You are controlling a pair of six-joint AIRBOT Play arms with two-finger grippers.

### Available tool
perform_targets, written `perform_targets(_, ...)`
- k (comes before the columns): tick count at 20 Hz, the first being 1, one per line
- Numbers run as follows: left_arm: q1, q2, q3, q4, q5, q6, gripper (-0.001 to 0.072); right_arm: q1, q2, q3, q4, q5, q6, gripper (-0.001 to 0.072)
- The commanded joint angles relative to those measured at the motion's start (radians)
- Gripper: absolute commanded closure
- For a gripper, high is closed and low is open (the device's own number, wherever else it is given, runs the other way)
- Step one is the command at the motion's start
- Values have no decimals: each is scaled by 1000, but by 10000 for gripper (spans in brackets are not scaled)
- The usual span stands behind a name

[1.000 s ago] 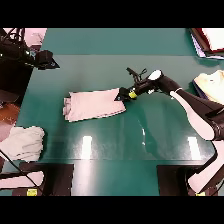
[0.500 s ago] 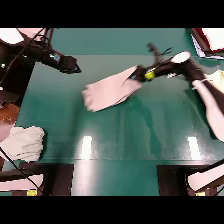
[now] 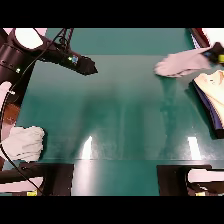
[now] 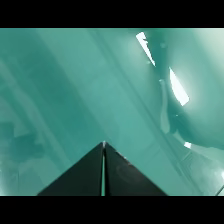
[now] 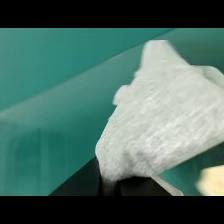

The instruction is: Fold the shirts.

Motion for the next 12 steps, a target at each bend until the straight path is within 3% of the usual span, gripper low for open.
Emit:
perform_targets(1,-26,0,0,0,34,-5,685,-152,-5,1,-14,-80,5,697)
perform_targets(6,-26,0,0,0,35,-11,685,-186,-18,7,0,-159,4,697)
perform_targets(12,-26,0,0,0,34,-10,685,-187,26,193,7,-71,5,696)
